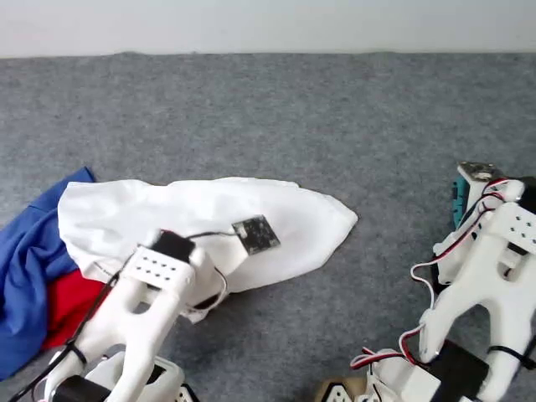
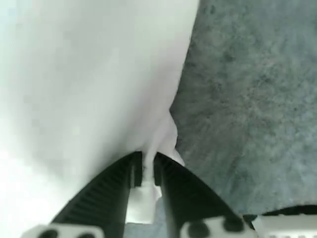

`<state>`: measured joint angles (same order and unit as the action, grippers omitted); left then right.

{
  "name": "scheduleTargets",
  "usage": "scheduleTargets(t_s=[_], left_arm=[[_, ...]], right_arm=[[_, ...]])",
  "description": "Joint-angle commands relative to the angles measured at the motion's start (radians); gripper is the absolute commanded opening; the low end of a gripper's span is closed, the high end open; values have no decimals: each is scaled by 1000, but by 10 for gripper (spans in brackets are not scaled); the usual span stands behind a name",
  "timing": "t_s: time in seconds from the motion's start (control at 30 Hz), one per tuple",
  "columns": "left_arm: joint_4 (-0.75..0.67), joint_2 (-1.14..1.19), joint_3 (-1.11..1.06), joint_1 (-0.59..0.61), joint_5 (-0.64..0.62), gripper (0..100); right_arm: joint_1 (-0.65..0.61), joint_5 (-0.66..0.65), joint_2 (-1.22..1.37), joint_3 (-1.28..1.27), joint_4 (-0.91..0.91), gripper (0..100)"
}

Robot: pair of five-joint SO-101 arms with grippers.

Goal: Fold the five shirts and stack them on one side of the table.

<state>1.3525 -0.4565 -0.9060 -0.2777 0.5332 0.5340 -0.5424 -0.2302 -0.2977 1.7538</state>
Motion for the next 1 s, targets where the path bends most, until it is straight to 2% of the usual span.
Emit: scheduleTargets(t_s=[0.0, 0.23, 0.4, 0.57, 0.8, 0.97], left_arm=[[143, -31, 222, 69, -12, 14], [338, -29, 682, 272, -11, 14], [379, -29, 826, 391, -11, 14], [370, -20, 796, 535, -8, 14], [253, -20, 495, 686, 81, 17], [215, -31, 435, 736, 133, 147]], right_arm=[[12, 9, -56, 6, 44, 10], [8, 6, -56, 6, 44, 10], [5, 5, -56, 6, 42, 11], [5, 5, -56, 6, 41, 11], [5, 3, -53, 6, 41, 12], [5, 3, -51, 6, 41, 12]])
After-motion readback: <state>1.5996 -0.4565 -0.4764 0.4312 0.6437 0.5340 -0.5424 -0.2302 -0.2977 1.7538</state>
